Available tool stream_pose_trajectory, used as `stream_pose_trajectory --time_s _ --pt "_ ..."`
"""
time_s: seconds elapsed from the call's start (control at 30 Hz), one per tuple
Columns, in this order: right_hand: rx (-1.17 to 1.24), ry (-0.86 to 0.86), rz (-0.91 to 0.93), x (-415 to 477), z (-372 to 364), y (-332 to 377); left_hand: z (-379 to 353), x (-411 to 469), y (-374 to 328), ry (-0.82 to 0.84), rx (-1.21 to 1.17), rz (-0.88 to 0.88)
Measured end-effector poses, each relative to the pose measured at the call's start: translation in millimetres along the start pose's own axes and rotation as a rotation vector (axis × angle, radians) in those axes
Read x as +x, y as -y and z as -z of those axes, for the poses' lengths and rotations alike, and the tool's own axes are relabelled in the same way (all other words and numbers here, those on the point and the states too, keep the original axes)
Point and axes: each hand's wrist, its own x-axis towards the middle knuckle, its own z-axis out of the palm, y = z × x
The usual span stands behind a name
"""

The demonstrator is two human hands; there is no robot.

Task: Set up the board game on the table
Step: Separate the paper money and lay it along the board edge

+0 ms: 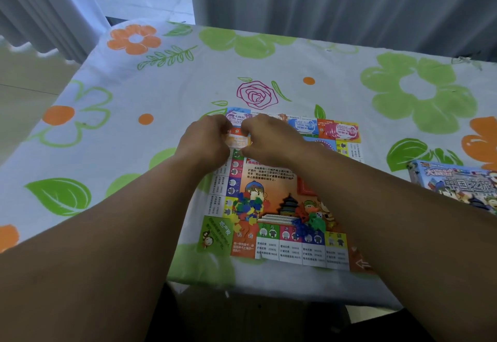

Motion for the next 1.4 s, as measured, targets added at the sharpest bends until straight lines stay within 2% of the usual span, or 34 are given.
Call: stream_pose_trajectory --time_s 0.57,1.1,1.23,1.4 --pt "-0.023 0.042 0.011 -7.7 -1.2 5.3 2.0 -2.7 10.4 0.071 0.097 -0.082" --pt "-0.035 0.045 0.024 -6.8 -4.2 4.1 0.5 -1.5 9.7 0.062 0.091 -0.049" --pt "0.053 -0.046 -0.034 -3.9 8.8 -1.2 3.1 -2.4 8.1 0.065 0.046 -0.034" --pt "0.211 -0.147 -0.17 -4.1 26.0 -19.9 10.4 -1.7 7.1 -0.042 -0.089 0.048"
